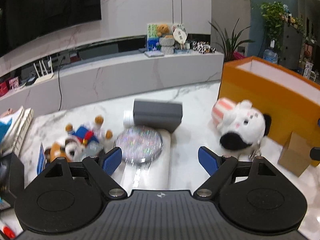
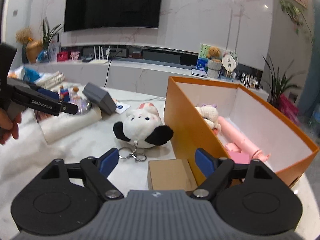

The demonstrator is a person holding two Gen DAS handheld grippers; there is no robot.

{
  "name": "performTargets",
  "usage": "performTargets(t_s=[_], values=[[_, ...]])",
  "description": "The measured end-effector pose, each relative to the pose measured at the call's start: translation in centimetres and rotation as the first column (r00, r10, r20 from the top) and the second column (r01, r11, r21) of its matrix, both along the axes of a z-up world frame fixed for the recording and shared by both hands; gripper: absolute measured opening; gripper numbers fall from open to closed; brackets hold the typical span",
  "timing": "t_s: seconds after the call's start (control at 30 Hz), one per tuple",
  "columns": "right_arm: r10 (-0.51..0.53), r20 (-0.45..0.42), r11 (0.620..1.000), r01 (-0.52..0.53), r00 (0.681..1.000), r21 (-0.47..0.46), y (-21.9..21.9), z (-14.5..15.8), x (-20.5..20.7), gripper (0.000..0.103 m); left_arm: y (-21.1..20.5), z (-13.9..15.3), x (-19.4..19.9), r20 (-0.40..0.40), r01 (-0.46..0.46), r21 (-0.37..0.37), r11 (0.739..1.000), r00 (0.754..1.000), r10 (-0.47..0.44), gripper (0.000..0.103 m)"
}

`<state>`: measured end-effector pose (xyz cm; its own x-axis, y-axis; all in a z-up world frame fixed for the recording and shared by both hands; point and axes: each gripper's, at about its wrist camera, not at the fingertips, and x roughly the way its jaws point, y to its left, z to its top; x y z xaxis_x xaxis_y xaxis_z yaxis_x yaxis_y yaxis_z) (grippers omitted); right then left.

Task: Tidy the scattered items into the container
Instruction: 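Grasp the tan cardboard box with the right tool while the left tool grasps the white glasses case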

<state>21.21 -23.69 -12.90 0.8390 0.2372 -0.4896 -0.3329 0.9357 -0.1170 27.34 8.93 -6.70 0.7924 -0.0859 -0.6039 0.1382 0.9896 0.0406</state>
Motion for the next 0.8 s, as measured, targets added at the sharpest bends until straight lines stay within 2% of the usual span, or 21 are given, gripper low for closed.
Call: performTargets(t_s=[0.1,0.17,0.3,0.4,0.43,0.47,0.57,0.67,0.7,0.8], values=[[-0.007,0.011,0.998,0.007,1.0,-0.059,0.9,-0.6,-0.1,0.088,0.4,-0.9,-0.1,-0.03,-0.011,-0.008,1.0,0.999,0.011,0.099],[-0.016,0.029,0.998,0.018,0.999,-0.058,1.2,-0.7,-0.6,0.088,0.6,-1.2,-0.1,-0.037,-0.013,-0.012,1.0,0.999,0.013,0.099],[-0.05,-0.034,0.998,0.052,0.998,0.045,0.7,-1.5,-1.5,0.086,0.8,-1.7,-0.1,-0.046,-0.009,-0.011,1.0,0.999,0.008,0.099],[-0.106,-0.042,0.994,0.108,0.993,0.026,0.2,-2.5,-1.7,0.086,0.9,-1.8,0.0,-0.05,-0.006,-0.015,1.0,0.999,0.005,0.099],[-0.132,-0.046,0.991,0.133,0.99,0.034,-0.4,-2.6,-1.5,0.086,0.9,-1.8,0.0,-0.05,-0.004,-0.014,1.0,0.999,0.003,0.099],[-0.153,-0.055,0.986,0.156,0.987,0.055,-1.2,-2.5,-1.1,0.082,1.0,-1.9,0.0,-0.05,-0.002,-0.013,1.0,0.999,0.002,0.099],[-0.163,-0.09,0.981,0.171,0.983,0.091,-2.8,-2.3,0.1,0.082,1.0,-1.9,0.2,-0.053,-0.002,-0.014,1.0,0.999,0.001,0.099],[-0.188,-0.11,0.977,0.198,0.976,0.08,-4.1,-2.6,1.3,0.084,1.1,-2.0,0.3,-0.06,-0.007,-0.019,1.0,0.998,0.006,0.099],[-0.199,-0.122,0.973,0.211,0.972,0.095,-4.6,-2.7,1.7,0.087,1.1,-2.1,0.4,-0.061,-0.007,-0.019,1.0,0.998,0.006,0.1],[-0.205,-0.144,0.965,0.224,0.968,0.137,-5.6,-2.6,2.4,0.088,1.0,-2.3,0.5,-0.067,-0.006,-0.013,1.0,0.998,0.006,0.101]])
